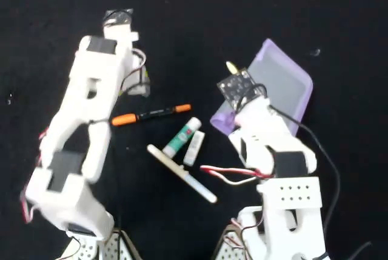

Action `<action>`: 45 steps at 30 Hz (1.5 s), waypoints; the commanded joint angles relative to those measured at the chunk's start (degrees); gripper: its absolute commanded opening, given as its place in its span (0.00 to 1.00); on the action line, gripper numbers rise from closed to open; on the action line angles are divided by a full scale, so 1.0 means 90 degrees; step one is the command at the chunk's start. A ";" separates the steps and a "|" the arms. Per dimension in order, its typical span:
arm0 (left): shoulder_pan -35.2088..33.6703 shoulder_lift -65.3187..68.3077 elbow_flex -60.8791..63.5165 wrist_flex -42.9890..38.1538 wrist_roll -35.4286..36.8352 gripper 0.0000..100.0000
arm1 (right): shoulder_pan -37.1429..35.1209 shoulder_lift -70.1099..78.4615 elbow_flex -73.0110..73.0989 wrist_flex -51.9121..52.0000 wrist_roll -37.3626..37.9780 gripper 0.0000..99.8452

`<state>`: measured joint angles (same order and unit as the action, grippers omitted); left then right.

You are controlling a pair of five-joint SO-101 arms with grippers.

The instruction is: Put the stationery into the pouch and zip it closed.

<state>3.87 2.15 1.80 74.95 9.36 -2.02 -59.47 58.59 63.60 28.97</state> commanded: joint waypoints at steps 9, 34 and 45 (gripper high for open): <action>0.0513 -0.3868 0.4781 -0.4171 -0.0557 0.20 | 0.0137 -0.0181 0.0034 -0.0117 -0.0029 0.01; 0.3258 -0.6613 0.7946 -0.6418 -0.1465 0.20 | 0.0098 -0.0190 0.0063 -0.0107 -0.0020 0.01; 0.3726 -0.5753 0.7868 -0.7209 -0.1485 0.20 | 0.0098 -0.0190 -0.0161 0.0156 -0.0059 0.01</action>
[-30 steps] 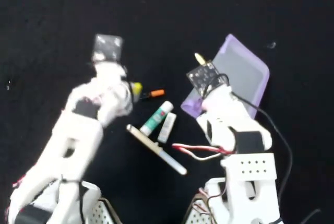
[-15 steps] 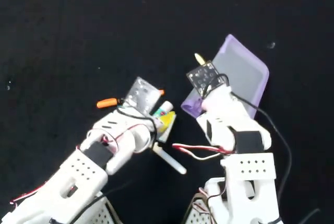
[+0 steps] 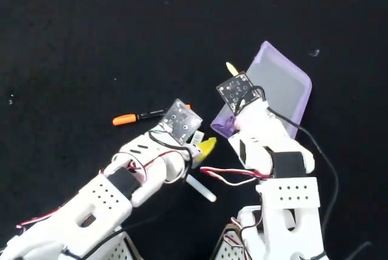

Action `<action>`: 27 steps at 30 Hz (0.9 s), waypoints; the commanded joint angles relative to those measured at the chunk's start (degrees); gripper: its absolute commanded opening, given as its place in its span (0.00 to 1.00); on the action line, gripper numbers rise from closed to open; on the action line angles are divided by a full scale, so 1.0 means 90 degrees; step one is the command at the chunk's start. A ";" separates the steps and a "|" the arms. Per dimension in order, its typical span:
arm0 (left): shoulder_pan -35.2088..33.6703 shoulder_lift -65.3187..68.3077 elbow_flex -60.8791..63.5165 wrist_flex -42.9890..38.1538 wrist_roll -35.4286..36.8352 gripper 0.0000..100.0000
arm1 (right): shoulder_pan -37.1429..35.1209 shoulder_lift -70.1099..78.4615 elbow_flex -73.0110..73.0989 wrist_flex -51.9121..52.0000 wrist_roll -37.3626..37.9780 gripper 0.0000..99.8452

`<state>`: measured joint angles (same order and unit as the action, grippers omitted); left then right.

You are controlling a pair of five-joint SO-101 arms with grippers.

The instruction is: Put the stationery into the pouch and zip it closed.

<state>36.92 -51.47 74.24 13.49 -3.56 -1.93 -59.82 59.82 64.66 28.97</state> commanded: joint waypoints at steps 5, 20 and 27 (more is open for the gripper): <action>0.0054 0.0762 -0.0181 -0.1026 -0.0059 0.20 | 0.0088 -0.0151 -0.0298 0.0049 -0.0059 0.01; -0.0562 0.2315 -0.1001 -0.1534 -0.0059 0.20 | 0.0088 -0.0151 -0.0269 0.0049 -0.0049 0.01; -0.0659 0.2315 -0.1040 -0.1534 -0.0049 0.20 | 0.0088 -0.0151 -0.0269 0.0049 -0.0029 0.01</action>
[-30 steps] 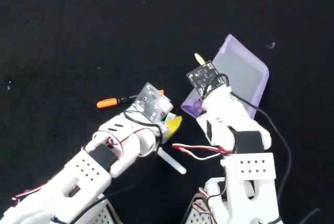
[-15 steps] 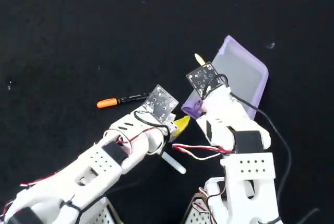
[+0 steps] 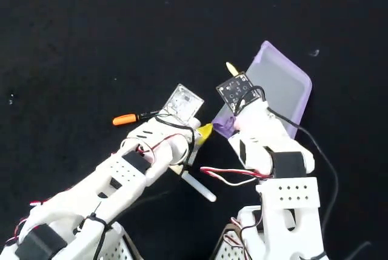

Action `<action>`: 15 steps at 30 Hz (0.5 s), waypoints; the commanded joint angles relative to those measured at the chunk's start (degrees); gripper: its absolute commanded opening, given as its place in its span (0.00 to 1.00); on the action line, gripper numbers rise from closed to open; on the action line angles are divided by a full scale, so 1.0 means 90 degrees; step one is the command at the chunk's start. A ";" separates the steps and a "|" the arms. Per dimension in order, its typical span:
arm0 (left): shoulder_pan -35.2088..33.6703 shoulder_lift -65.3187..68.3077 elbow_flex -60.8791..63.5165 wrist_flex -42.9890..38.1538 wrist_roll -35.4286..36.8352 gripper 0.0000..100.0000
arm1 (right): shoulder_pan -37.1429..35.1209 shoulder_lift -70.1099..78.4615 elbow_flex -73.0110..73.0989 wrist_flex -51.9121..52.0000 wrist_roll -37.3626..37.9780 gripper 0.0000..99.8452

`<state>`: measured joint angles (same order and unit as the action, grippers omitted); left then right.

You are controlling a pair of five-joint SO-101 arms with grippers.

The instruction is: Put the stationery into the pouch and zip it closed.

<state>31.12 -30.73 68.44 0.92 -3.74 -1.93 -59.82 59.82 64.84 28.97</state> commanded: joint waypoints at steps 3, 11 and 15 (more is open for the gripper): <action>0.0151 0.0010 -0.0425 -0.0147 -0.0039 0.20 | 0.0088 -0.0151 -0.0259 0.0029 -0.0020 0.01; 0.0239 0.0010 -0.0542 -0.0107 -0.0029 0.20 | 0.0088 -0.0151 -0.0259 0.0020 -0.0010 0.01; 0.0347 0.0010 -0.0552 -0.0107 -0.0029 0.20 | 0.0088 -0.0151 -0.0259 0.0020 -0.0010 0.01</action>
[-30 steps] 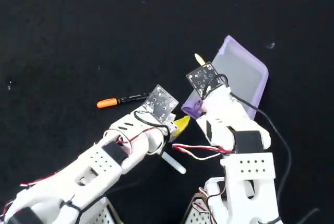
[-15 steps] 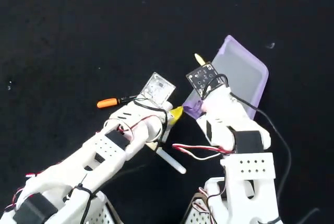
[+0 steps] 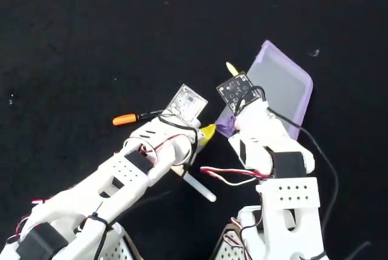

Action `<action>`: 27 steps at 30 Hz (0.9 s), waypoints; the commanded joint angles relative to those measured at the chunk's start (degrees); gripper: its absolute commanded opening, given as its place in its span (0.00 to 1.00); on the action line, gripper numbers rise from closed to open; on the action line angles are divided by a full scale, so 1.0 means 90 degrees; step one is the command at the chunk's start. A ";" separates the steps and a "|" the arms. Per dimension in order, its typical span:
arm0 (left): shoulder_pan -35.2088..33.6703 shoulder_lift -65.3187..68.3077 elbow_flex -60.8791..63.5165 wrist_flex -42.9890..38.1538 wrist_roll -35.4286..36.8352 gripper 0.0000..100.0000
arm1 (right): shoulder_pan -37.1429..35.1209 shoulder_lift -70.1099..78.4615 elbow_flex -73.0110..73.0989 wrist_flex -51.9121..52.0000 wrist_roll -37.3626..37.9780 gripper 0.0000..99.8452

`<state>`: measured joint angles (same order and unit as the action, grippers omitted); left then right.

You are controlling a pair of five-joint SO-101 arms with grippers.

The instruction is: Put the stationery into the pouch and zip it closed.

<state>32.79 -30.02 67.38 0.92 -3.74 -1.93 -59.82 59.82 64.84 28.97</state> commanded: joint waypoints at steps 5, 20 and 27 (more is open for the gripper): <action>0.0337 -0.0068 -0.0425 -0.0107 -0.0039 0.20 | 0.0088 -0.0151 -0.0259 0.0020 -0.0010 0.01; 0.0357 -0.1543 0.0269 0.0020 0.0000 0.20 | 0.0107 -0.0132 -0.0249 0.0000 0.0000 0.01; 0.0220 -0.1641 -0.0044 0.0821 -0.0029 0.20 | 0.0107 -0.0142 -0.0249 0.0010 0.0000 0.01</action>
<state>35.52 -44.79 70.37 7.43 -3.74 -1.93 -59.82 59.82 64.84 28.97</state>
